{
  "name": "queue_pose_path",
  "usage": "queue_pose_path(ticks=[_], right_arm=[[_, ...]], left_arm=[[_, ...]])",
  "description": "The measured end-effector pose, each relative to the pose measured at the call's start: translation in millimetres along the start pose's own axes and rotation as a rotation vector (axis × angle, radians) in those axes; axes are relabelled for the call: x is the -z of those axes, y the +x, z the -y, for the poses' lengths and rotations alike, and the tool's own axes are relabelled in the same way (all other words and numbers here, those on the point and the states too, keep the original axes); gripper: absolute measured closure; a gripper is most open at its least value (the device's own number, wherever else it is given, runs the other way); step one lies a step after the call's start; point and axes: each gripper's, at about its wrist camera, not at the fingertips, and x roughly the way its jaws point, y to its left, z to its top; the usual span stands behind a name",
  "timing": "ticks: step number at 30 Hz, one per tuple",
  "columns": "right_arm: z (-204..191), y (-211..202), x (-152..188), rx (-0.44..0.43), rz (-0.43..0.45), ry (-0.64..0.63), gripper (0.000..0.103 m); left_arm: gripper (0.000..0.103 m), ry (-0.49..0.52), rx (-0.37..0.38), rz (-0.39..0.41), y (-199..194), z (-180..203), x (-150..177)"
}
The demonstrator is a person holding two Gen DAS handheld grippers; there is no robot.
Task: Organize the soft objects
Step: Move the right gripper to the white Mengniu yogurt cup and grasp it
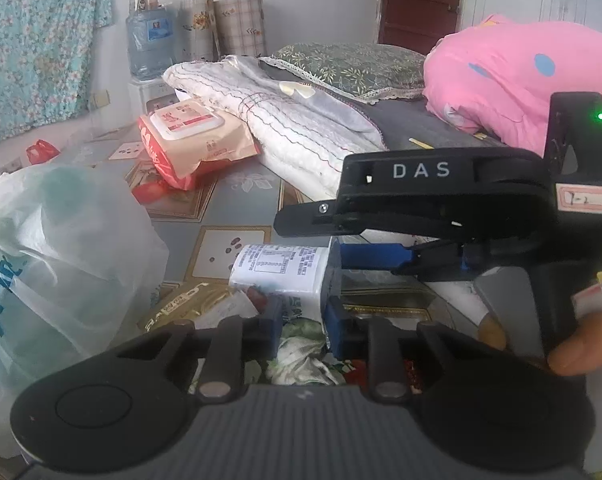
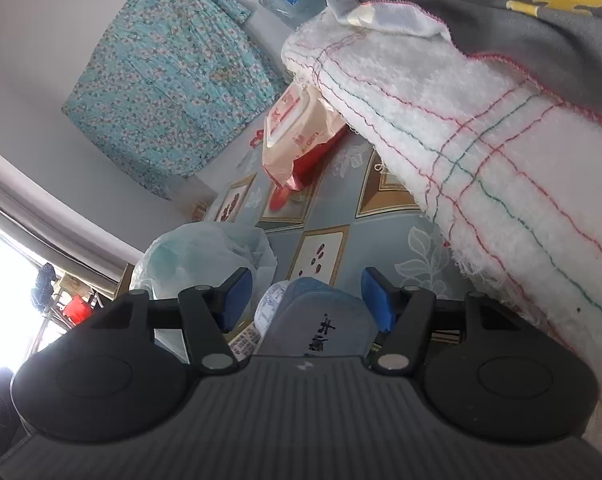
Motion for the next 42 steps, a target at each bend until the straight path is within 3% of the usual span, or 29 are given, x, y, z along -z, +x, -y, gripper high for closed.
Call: queue_pose_path(ticks=[10, 17, 35, 42], right_arm=[[-6.6, 9.5, 5.5, 0.026, -0.036, -0.016, 0.041], [-17.2, 2.8, -2.4, -0.032, -0.025, 0.020, 0.040], [-24.6, 45.7, -35.8, -0.129, -0.036, 0.166, 0.039], [-14.0, 71.7, -44.1, -0.148, -0.062, 0.223, 0.039]], left_arm=[[0.082, -0.056, 0.011, -0.052, 9.0, -5.4, -0.3], [0.081, -0.068, -0.025, -0.048, 5.8, -11.7, -21.7], [0.065, -0.376, 0.055, -0.091, 43.4, -85.5, -69.0], [0.060, -0.431, 0.075, -0.082, 48.0, -104.8, -75.1]])
